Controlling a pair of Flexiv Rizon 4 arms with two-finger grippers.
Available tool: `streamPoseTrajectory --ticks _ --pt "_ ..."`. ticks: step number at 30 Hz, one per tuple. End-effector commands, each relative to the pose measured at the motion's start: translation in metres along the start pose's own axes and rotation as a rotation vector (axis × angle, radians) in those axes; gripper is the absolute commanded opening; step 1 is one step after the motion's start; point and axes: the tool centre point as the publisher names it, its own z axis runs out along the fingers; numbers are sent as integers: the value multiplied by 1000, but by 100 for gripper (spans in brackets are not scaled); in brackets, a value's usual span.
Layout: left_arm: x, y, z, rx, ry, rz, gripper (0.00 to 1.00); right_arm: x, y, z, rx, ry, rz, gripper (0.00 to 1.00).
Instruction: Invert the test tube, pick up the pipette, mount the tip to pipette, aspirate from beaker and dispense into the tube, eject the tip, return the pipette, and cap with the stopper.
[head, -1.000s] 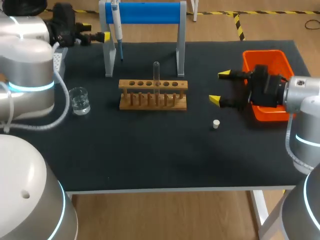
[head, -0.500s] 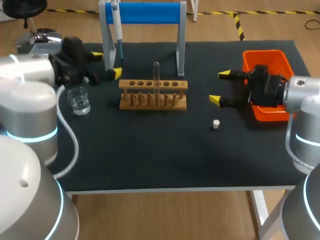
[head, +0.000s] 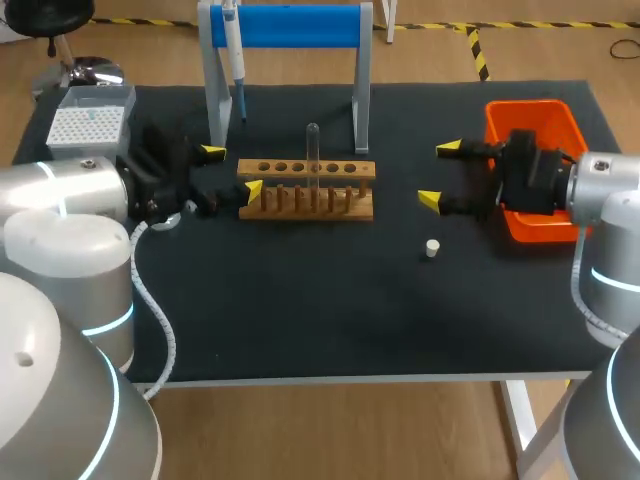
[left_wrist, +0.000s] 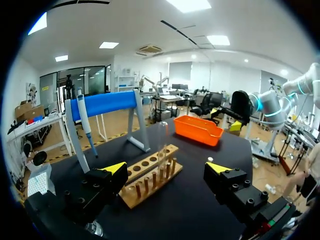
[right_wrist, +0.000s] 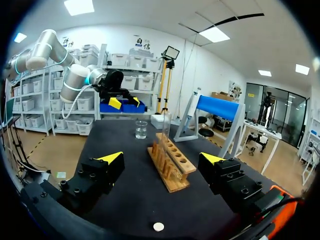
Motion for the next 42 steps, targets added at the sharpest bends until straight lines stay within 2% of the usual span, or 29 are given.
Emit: streamPoseTrajectory --ticks 1,17,26,31,35,42 --pt "-1 4 -1 63 1 1 100 1 0 -1 0 0 0 100" --pt "-1 4 -1 63 1 1 100 1 0 -1 0 0 0 100" --pt "-1 4 -1 63 1 1 100 -22 8 34 -67 120 -10 100" --pt "-1 4 -1 63 1 1 100 -24 11 56 -133 245 -8 100" --pt "-1 4 -1 63 1 1 100 -24 14 76 -155 332 1 100" --pt "-1 4 -1 63 1 1 100 -23 16 103 -157 409 3 100"
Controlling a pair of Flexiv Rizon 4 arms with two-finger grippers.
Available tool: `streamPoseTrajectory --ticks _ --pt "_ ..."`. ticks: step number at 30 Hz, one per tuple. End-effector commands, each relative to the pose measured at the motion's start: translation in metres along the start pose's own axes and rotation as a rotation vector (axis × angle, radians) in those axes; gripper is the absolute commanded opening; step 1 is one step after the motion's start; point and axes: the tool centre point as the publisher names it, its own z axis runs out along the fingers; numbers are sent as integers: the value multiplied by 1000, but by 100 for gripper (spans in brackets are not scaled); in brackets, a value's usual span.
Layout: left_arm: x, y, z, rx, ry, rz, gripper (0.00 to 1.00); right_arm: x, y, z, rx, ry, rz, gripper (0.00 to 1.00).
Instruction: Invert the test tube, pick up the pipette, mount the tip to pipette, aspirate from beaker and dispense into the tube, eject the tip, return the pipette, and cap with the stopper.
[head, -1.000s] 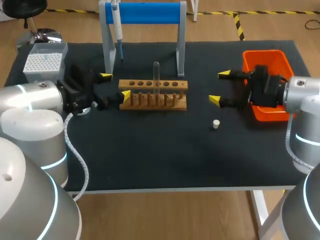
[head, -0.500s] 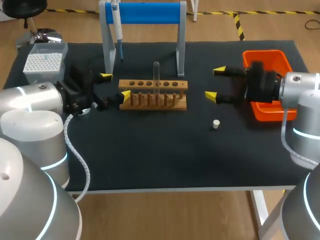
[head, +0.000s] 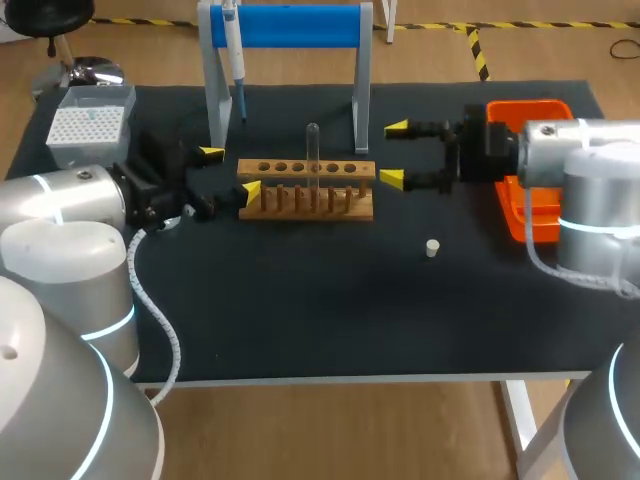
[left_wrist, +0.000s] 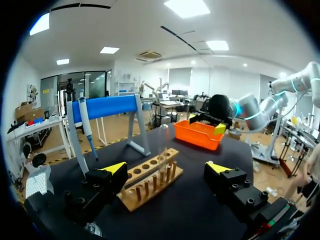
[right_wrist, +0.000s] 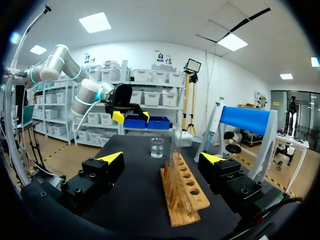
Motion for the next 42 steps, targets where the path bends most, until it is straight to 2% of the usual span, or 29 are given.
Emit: streamPoseTrajectory --ticks 1,6,13,26,42 --pt "0 3 0 11 -1 1 100 -14 -6 22 -2 139 5 100" --pt "0 3 0 11 -1 1 100 -16 -7 37 -16 197 4 100" --pt "0 3 0 11 -1 1 100 -20 -8 55 -36 228 8 100" --pt "0 3 0 11 -1 1 100 -29 -8 79 -83 234 51 100" --pt "0 3 0 11 -1 1 100 -33 -8 103 -96 226 48 89"
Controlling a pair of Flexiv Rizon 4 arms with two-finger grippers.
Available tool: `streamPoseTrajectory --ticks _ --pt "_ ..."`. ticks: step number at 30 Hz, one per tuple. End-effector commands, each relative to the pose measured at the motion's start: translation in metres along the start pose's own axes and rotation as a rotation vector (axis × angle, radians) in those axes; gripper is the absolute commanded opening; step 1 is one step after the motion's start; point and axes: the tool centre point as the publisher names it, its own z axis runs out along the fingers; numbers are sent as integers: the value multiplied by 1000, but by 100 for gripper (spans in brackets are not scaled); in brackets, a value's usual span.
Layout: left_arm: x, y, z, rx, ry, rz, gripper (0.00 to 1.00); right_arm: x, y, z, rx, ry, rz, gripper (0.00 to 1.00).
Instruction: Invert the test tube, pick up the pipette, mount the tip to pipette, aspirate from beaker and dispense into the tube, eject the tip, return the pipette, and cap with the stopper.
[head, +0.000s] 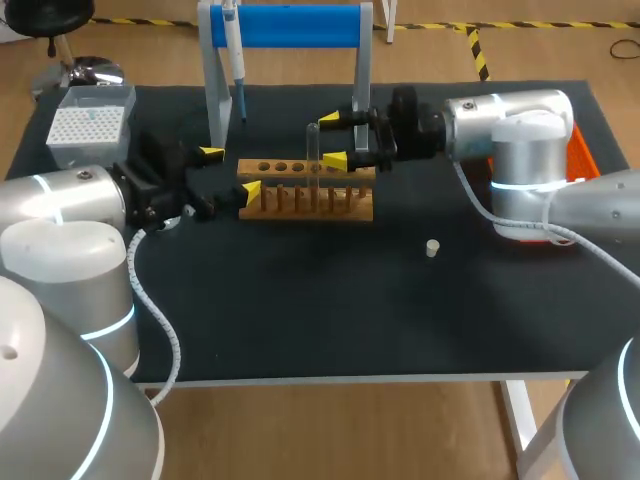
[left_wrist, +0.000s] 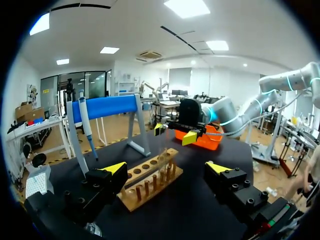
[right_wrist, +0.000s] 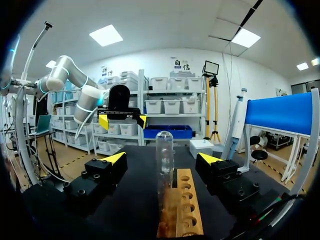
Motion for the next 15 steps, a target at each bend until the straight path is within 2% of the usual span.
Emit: streamPoseTrajectory --ticks 1,15 --pt "0 3 0 10 -1 1 100 -6 -4 8 -3 8 2 88" --pt "0 3 0 10 -1 1 100 -8 -8 24 -6 7 6 68"
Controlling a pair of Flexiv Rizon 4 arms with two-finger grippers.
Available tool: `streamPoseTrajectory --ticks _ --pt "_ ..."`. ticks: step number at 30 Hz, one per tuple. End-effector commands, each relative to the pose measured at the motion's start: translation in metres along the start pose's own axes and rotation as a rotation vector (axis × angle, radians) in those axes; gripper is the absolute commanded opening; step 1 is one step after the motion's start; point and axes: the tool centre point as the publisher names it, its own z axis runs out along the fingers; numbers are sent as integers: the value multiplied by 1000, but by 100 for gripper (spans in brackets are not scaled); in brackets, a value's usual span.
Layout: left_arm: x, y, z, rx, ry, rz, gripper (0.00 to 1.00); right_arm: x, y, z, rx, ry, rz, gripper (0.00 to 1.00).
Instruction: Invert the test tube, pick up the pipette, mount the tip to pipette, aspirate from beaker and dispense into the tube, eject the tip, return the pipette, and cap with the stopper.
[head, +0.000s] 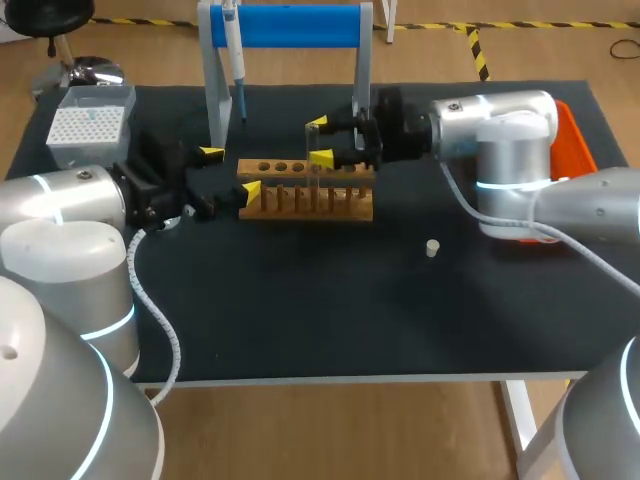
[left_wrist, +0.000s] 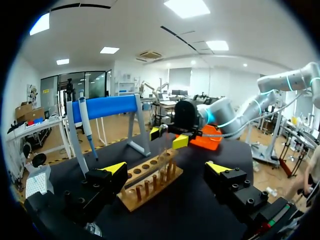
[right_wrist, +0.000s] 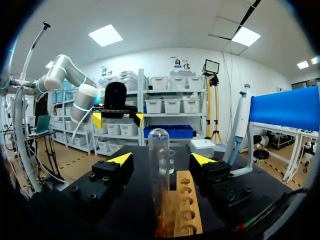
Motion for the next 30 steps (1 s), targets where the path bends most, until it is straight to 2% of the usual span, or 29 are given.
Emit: streamPoseTrajectory --ticks 1,11,17,19,20,23,24,30 --pt "0 3 0 10 -1 1 100 -3 -3 5 -5 2 -1 67" --pt "0 3 0 10 -1 1 100 -6 -4 9 -12 -13 3 54" --pt "0 3 0 10 -1 1 100 -7 -5 9 -14 -19 6 40" --pt "0 3 0 10 -1 1 100 -8 -5 10 -13 -21 7 33" --pt "0 3 0 10 -1 1 100 -8 -5 10 -13 -23 7 24" --pt "0 3 0 10 -1 1 100 -8 -5 9 -12 -28 8 9" --pt "0 3 0 10 -1 1 100 -9 -5 9 -11 -29 8 2" --pt "0 3 0 10 -1 1 100 -10 -5 10 -9 -37 10 0"
